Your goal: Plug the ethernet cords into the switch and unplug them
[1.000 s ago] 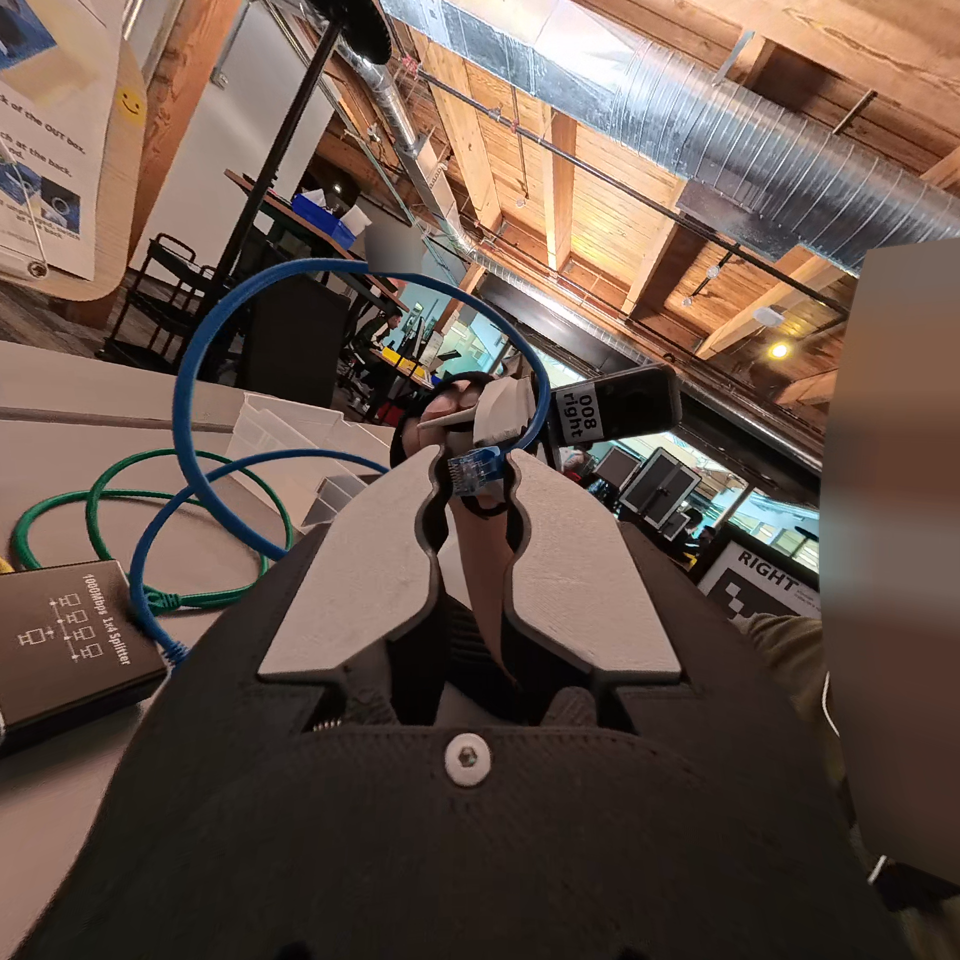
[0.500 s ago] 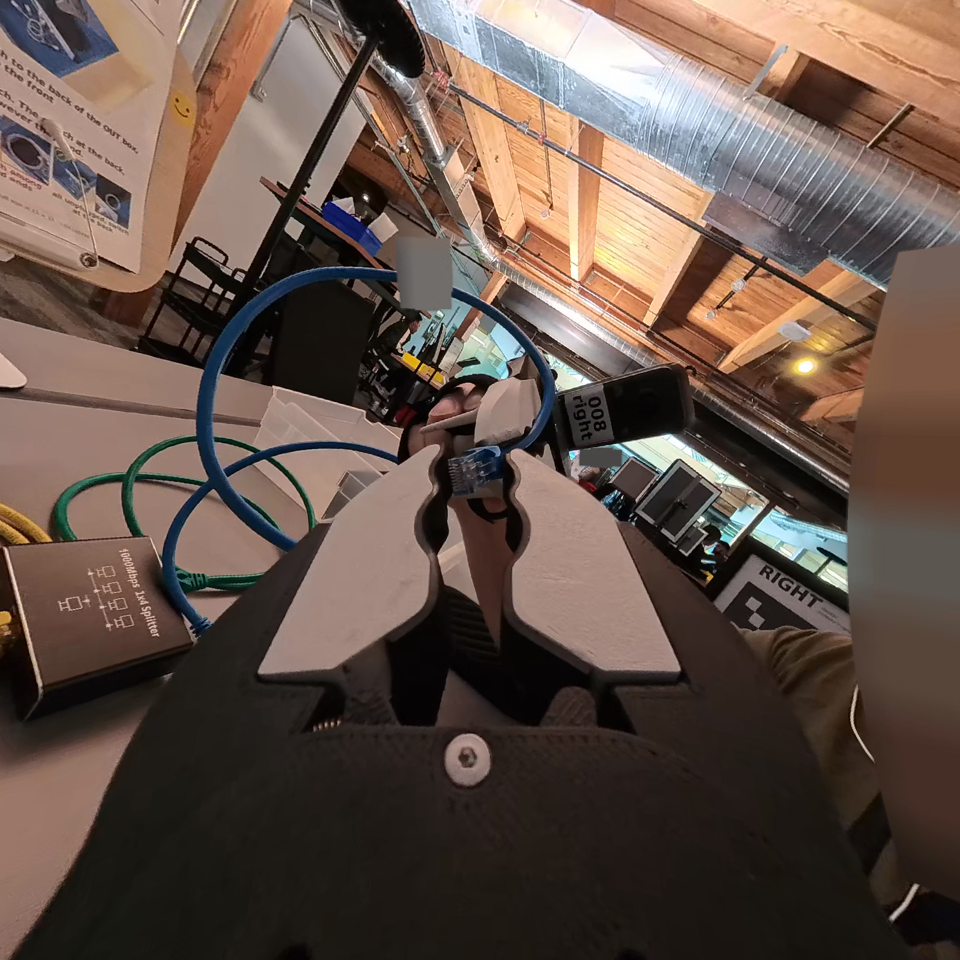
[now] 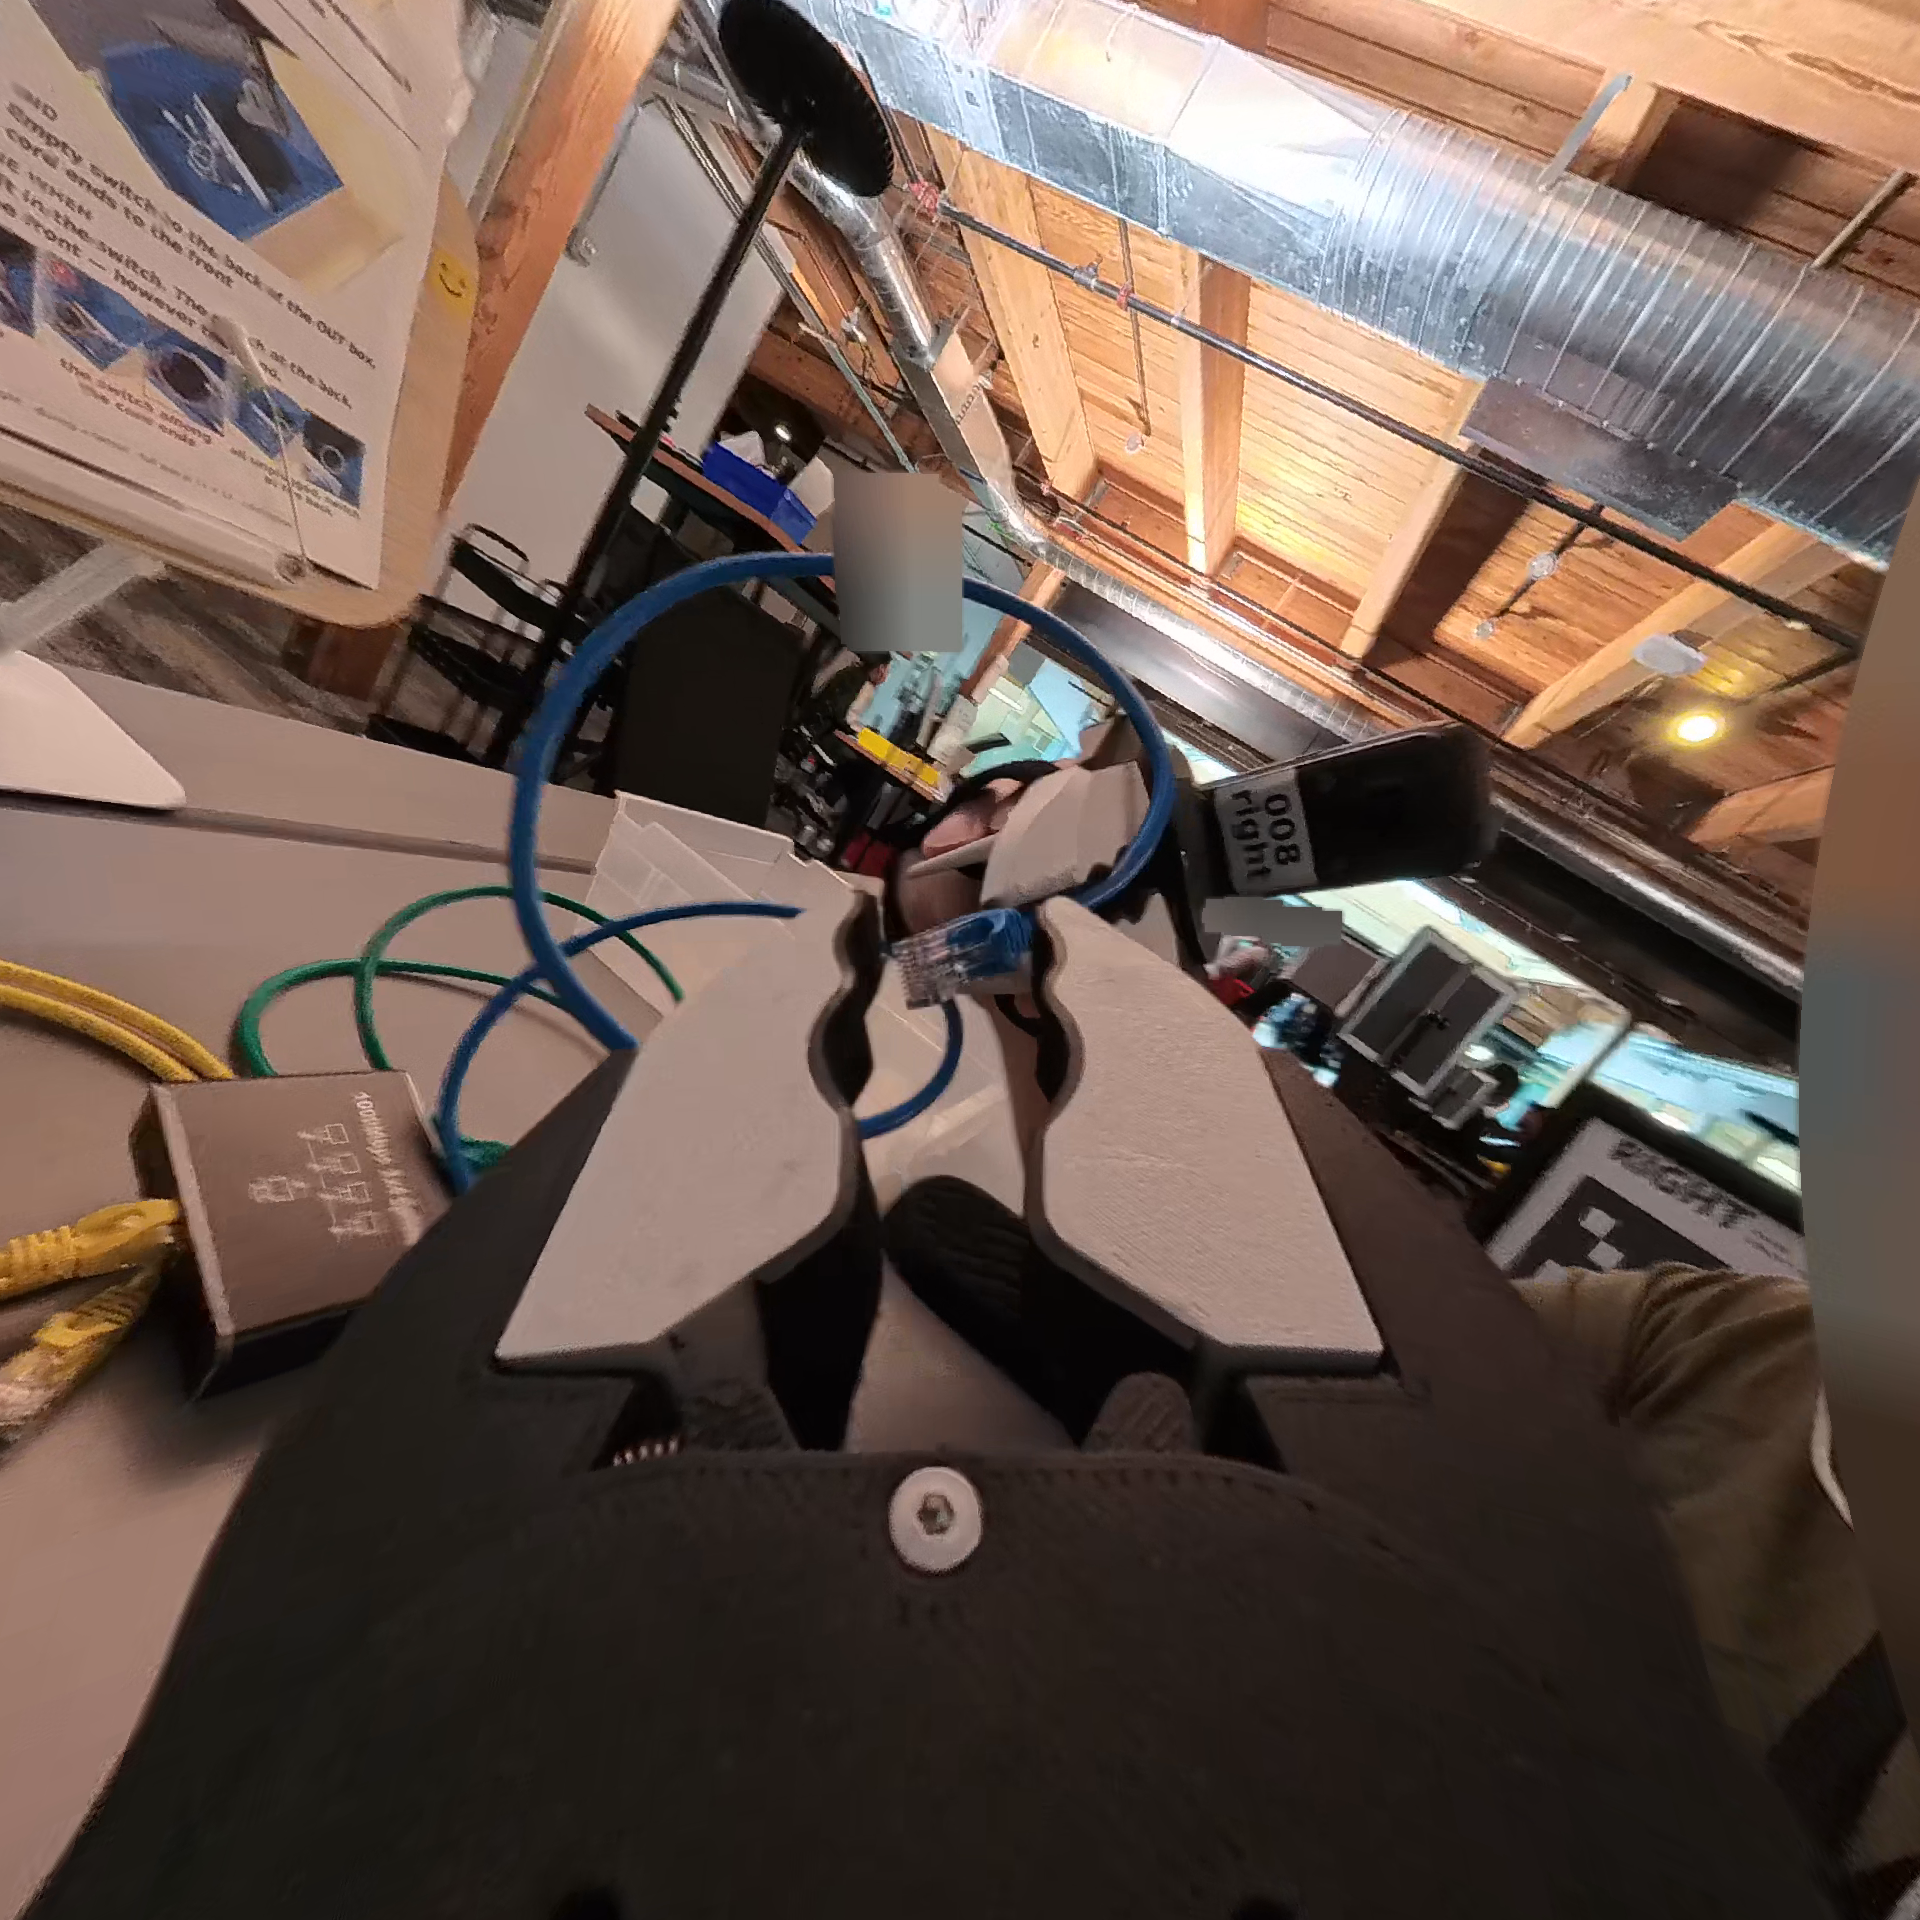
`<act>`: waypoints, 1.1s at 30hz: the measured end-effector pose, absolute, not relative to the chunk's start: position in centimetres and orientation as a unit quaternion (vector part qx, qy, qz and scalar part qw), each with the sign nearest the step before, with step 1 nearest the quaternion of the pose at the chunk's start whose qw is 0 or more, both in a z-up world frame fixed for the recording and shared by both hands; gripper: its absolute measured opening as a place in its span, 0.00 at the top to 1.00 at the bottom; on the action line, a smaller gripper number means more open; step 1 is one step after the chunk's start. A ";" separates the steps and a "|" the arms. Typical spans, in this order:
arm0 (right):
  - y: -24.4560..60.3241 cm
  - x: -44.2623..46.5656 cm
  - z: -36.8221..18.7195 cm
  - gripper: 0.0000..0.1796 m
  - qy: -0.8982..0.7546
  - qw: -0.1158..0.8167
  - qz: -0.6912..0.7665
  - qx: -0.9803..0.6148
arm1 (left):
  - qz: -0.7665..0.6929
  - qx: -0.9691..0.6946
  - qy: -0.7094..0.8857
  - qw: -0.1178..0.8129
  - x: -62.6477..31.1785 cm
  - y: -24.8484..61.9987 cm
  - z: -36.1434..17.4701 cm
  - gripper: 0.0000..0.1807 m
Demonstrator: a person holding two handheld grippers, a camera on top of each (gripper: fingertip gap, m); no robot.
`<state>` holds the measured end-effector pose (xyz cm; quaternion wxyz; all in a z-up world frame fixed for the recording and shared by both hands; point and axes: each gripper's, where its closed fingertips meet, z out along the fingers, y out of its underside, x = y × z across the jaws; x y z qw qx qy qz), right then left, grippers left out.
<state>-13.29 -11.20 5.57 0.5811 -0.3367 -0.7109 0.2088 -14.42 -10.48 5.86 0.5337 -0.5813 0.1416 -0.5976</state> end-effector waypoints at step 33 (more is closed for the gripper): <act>-8.1 -3.7 11.9 0.96 -0.641 0.634 0.122 -0.414 | -0.072 -0.904 0.202 0.369 -11.4 0.2 -15.7 0.57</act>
